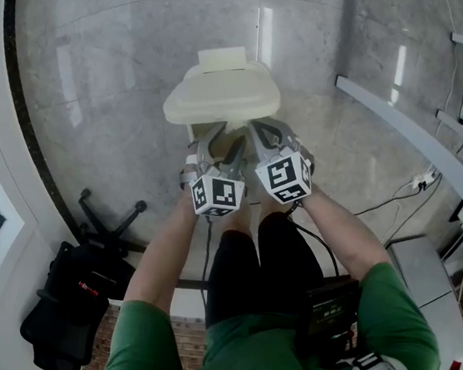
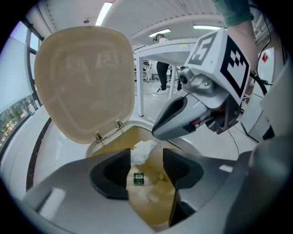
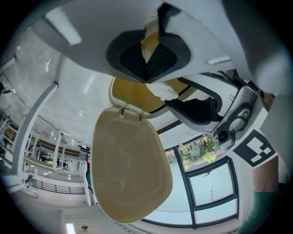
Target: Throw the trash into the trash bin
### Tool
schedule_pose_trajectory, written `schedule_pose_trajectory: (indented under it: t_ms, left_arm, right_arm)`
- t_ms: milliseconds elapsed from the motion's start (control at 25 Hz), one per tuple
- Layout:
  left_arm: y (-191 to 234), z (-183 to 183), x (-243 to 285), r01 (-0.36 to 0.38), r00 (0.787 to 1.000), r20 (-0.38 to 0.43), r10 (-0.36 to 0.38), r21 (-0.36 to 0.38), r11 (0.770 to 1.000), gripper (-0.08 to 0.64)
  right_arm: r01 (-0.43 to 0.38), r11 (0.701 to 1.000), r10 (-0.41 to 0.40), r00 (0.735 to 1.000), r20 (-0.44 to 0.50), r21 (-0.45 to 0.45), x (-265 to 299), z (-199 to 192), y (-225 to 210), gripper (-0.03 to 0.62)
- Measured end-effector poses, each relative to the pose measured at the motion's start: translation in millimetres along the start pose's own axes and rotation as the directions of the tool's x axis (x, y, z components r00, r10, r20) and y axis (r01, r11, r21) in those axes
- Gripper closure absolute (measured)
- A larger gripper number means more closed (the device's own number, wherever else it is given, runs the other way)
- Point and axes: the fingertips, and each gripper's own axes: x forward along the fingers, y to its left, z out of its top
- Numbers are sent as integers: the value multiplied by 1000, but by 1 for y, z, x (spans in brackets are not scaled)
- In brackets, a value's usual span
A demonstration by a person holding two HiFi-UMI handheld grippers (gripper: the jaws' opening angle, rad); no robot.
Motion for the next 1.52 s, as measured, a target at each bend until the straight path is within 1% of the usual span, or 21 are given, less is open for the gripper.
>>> schedule_pose_trajectory:
  t_ms: [200,640,760,880,1040,1280,1360,1520]
  left_arm:
    - [0,8,-5,29,998,52,-27,-44,999,314]
    - [7,7,-10,5,999,33,-3,-43,999,313]
    - [10,9,-15,-12,1000,27,13,-39,999,323]
    - [15,14,-23,-42,999,23,43,-41,998,359]
    - [23,25,-35,-88,996,26,89,-40,995,438]
    - [31,46,-61,-138,989,40,140,-45,989,524]
    - [34,57,-72,-156,986,49,158,-44,987,544]
    - [43,79,-93,-188,979,72,191,-45,981,554]
  right_arm:
    - [0,1000,-1,1000,-21,-11,4,-2,0,589]
    - [16,1000,-16,1000,-4,-13,-5,6,-5,589]
    - [21,1000,-21,1000,4,-14,-11,11,-5,589]
    - [21,1000,-21,1000,11,-18,-21,18,-4,589]
    - [26,999,-25,999,32,-33,-34,32,-3,589]
    - [38,998,-35,998,54,-55,-63,55,-1,589]
    - [45,997,-41,997,63,-64,-75,65,0,589]
    - [59,995,-52,995,89,-79,-101,88,3,589]
